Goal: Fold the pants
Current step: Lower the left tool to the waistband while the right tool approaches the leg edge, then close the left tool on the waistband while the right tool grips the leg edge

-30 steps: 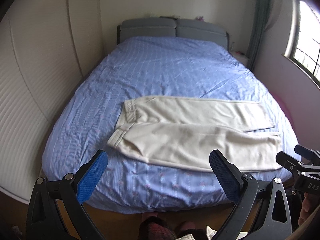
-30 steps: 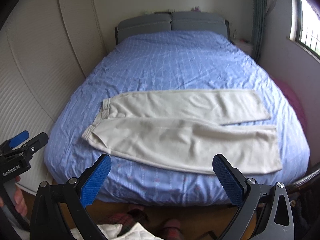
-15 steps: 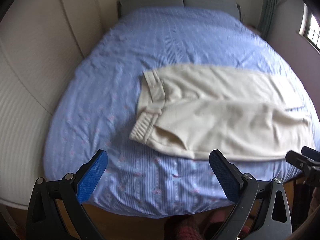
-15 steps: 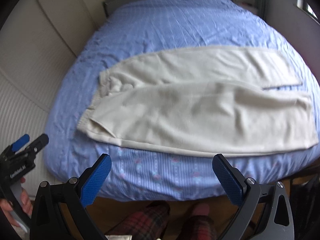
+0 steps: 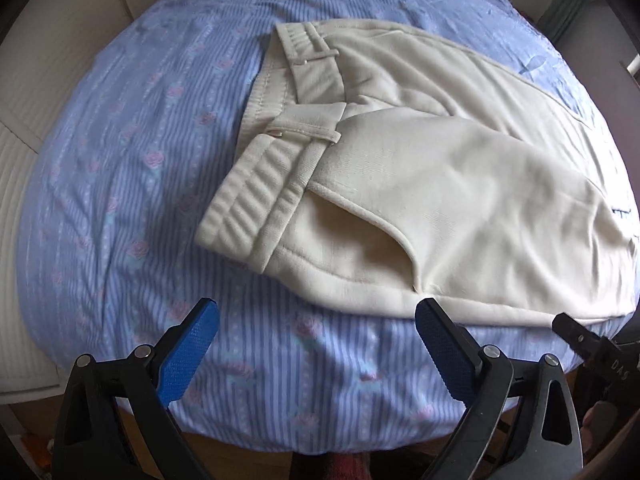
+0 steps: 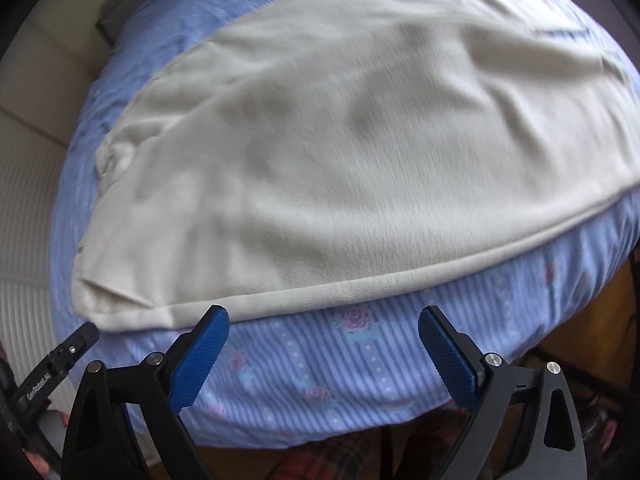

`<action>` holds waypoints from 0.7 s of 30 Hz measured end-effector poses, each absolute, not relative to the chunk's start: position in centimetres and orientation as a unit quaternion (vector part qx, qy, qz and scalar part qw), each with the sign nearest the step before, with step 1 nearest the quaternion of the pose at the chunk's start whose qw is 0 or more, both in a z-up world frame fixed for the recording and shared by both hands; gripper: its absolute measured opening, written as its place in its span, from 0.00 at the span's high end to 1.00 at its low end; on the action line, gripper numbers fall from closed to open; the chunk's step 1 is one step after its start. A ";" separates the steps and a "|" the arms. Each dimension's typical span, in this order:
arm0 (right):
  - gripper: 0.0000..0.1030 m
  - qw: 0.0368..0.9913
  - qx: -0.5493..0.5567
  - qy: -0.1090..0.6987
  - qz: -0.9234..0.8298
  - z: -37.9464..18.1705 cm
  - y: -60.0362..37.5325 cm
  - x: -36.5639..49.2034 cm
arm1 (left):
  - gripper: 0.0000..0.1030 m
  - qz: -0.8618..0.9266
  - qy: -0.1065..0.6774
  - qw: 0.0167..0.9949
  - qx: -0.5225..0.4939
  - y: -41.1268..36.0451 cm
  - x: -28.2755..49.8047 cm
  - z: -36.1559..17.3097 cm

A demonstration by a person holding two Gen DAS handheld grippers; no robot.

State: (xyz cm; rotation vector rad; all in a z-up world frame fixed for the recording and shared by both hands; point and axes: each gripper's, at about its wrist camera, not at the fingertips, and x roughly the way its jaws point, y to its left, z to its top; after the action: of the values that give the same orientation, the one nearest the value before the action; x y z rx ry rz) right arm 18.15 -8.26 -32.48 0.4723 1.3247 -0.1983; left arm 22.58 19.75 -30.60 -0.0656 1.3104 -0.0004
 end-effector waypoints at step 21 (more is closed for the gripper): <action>0.29 0.745 0.260 0.605 -0.104 -36.7 -9.6 21.8 | 0.37 -0.003 0.644 0.760 -0.081 20.3 26.5 -33.8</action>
State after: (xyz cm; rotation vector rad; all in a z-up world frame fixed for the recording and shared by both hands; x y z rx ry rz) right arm 21.83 -9.59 -36.70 0.5690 1.3241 -0.2282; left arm 26.53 20.25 -33.80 -0.1754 1.4027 -0.0060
